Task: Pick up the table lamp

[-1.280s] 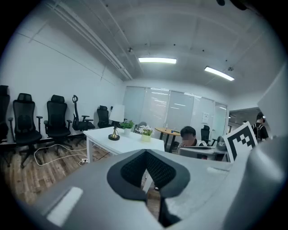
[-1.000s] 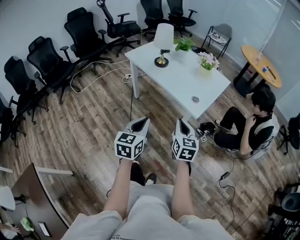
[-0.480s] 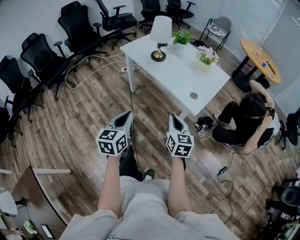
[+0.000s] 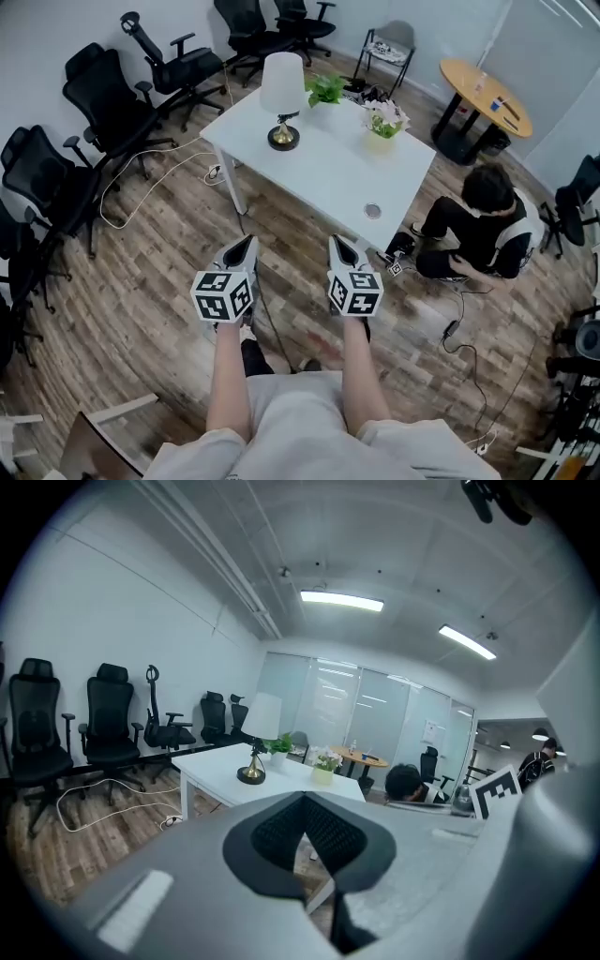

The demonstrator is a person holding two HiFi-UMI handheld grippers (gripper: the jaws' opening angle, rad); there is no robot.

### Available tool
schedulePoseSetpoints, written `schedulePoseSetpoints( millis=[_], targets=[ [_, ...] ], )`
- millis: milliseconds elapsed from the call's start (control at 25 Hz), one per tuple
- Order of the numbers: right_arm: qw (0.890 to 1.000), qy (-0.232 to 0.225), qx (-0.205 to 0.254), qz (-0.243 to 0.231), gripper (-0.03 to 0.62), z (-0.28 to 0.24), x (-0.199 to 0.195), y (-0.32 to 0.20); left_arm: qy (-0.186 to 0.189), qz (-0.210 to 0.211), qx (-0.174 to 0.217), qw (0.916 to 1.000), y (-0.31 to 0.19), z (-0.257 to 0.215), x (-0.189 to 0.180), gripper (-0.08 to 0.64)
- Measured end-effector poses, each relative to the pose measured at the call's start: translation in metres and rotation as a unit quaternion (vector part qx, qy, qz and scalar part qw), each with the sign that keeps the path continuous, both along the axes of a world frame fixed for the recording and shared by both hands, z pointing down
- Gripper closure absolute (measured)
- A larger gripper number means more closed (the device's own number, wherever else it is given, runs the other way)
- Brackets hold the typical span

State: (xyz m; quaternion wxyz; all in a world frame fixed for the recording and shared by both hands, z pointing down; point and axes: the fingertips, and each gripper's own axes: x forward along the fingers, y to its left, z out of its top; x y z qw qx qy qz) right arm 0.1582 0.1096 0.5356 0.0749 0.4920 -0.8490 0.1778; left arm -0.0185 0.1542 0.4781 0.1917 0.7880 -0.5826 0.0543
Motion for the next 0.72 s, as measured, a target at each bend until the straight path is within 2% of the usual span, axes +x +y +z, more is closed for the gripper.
schedulePoseSetpoints(
  millis=[160,520,600,720],
  targets=[
    [1.000,0.014,-0.002,0.013,0.568,-0.003,-0.032,-0.028,0.017,0.020,0.003,0.9996,-0.039,-0.003,-0.029,0.560],
    [0.997,0.032,-0.006,0.066,0.568,-0.005,-0.083,-0.087,-0.001,0.108,-0.006,0.9942,-0.104,0.007,-0.079,0.560],
    [0.996,0.026,-0.012,0.082,0.568,-0.004,-0.100,-0.097,-0.006,0.116,-0.010,0.9932,-0.115,0.008,-0.099,0.560],
    [0.996,0.033,-0.011,0.082,0.568,-0.006,-0.132,-0.109,0.006,0.118,-0.007,0.9930,-0.130,0.004,-0.125,0.560]
  ],
)
